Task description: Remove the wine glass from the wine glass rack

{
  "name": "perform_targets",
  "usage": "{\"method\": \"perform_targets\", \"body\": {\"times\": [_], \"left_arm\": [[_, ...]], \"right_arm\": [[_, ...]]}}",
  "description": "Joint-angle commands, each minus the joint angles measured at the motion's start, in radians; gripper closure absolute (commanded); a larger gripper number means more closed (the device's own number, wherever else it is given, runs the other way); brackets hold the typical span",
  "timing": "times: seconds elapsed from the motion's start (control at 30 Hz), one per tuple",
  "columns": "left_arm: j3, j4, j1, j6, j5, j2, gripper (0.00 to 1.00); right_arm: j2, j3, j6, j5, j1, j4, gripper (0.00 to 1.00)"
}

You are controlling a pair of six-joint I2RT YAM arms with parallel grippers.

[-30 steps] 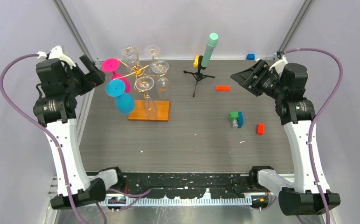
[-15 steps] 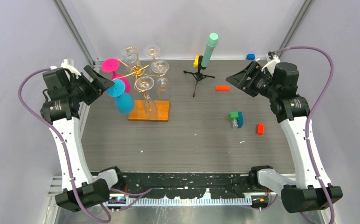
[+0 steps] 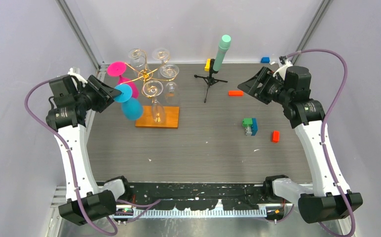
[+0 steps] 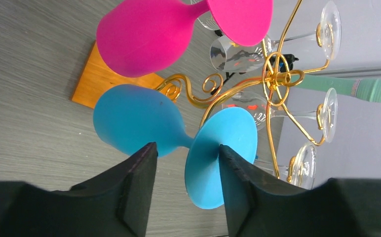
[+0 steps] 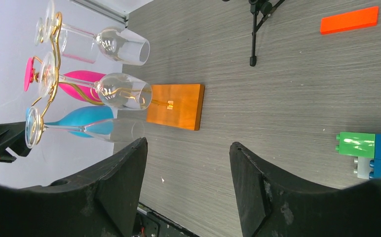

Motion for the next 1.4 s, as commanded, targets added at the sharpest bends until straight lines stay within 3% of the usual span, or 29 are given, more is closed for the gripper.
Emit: {"method": "perform_targets", "body": {"times": [0.0,0.2,0.3,0.53,0.97,1.37], "left_arm": [[0.01,0.064,0.007,-0.046,0.027,-0.005,0.55],[0.045,0.052,0.007,-0.021,0.011,-0.013,0.64],[0.049,0.053,0.009,-0.02,0.022,-0.01,0.8],[0.089,0.045,0.008,-0.037,0.031,-0.007,0.99],[0.053,0.242,0.046,-0.267,0.169,0.005,1.0],[-0.027,0.404,0.056,-0.347,0.201,0.022,1.0]], "right_arm": [[-0.005,0.024,-0.024,0.022,0.006,0.021,0.33],[-0.008,0.028,-0.068,0.093,0.006,-0.005,0.33],[-0.005,0.031,-0.07,0.104,0.006,-0.008,0.33],[-0.005,0.021,-0.066,0.107,0.006,-0.002,0.34],[-0.011,0.013,-0.07,0.115,0.006,0.001,0.37],[-0.009,0.007,-0.071,0.12,0.006,0.002,0.37]]}}
